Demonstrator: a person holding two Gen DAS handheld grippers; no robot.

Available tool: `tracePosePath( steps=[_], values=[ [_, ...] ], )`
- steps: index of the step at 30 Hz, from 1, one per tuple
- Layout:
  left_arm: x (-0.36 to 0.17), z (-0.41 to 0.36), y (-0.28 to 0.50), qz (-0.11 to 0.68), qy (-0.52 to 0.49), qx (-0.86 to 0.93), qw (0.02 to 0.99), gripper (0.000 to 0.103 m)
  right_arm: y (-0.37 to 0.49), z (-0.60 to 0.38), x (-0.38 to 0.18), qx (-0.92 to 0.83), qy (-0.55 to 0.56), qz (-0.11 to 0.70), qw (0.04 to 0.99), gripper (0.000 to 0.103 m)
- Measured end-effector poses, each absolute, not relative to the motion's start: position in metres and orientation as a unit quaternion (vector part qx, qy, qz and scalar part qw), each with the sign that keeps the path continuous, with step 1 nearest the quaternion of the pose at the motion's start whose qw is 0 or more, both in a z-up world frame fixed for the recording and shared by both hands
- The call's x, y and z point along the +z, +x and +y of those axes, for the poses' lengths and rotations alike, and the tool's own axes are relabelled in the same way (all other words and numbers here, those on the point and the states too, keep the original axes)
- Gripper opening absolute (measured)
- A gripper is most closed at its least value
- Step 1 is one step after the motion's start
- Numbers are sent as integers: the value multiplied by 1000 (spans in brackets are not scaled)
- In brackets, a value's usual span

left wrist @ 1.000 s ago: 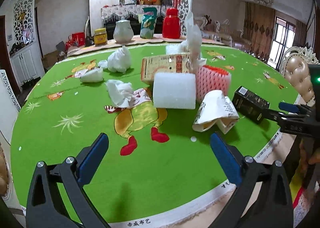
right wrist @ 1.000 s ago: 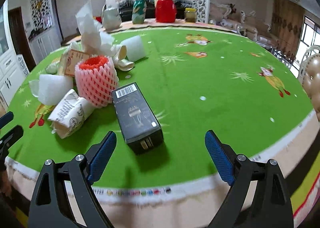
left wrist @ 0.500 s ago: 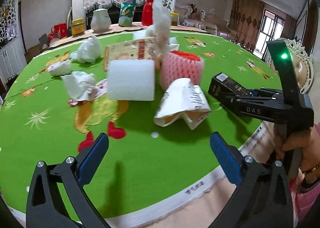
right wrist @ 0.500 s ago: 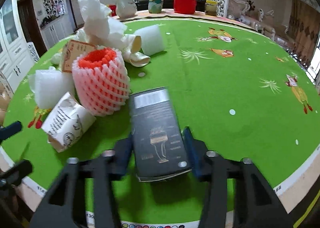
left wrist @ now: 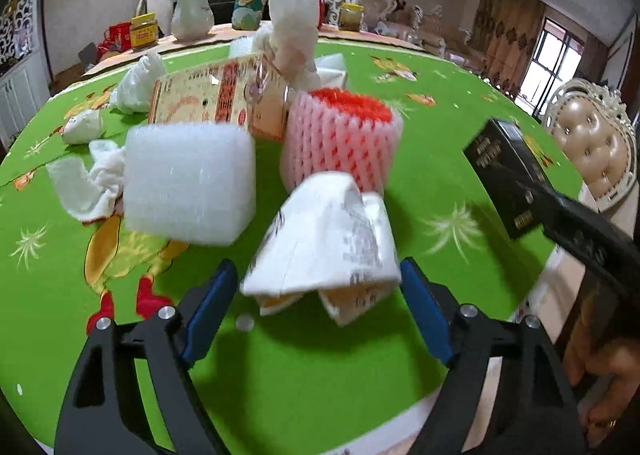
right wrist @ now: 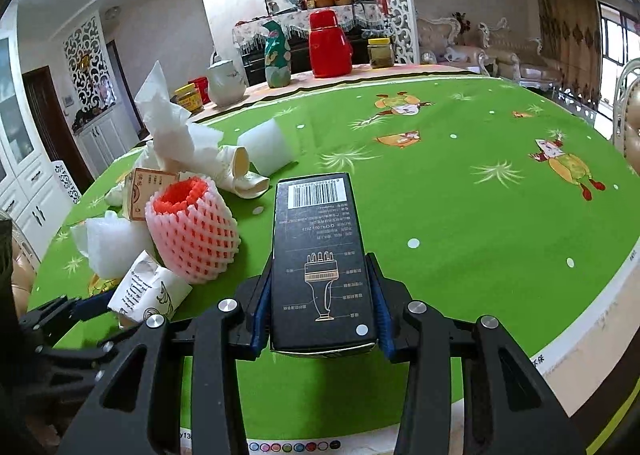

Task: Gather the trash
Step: 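Grasp the white paper wrapper with the left tool while the right holds the black box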

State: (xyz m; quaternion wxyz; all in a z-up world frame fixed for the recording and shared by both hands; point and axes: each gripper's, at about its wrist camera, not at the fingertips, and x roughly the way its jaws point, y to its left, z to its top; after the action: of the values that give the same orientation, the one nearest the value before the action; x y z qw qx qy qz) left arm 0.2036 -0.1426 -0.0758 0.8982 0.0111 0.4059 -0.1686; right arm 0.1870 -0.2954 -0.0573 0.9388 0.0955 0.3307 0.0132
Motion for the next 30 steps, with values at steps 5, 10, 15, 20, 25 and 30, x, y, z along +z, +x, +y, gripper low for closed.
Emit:
tracePosePath(
  steps=[5, 10, 15, 20, 25, 30],
  values=[
    [-79, -150, 212, 414, 8, -161, 896, 75, 187, -291, -56, 18, 82, 329, 940, 40],
    [-73, -142, 206, 395, -8, -166, 904, 74, 187, -290, -56, 21, 80, 327, 942, 40],
    [-70, -137, 190, 386, -9, -171, 907, 74, 187, -294, -57, 27, 93, 327, 940, 40],
    [-65, -125, 173, 368, -19, -165, 915, 74, 188, -294, -58, 31, 93, 329, 939, 40],
    [-58, -116, 161, 343, -12, -157, 926, 74, 189, -293, -59, 28, 90, 331, 939, 40],
    [-46, -103, 154, 319, -25, -148, 936, 74, 191, -288, -59, 25, 77, 337, 938, 40]
  ],
)
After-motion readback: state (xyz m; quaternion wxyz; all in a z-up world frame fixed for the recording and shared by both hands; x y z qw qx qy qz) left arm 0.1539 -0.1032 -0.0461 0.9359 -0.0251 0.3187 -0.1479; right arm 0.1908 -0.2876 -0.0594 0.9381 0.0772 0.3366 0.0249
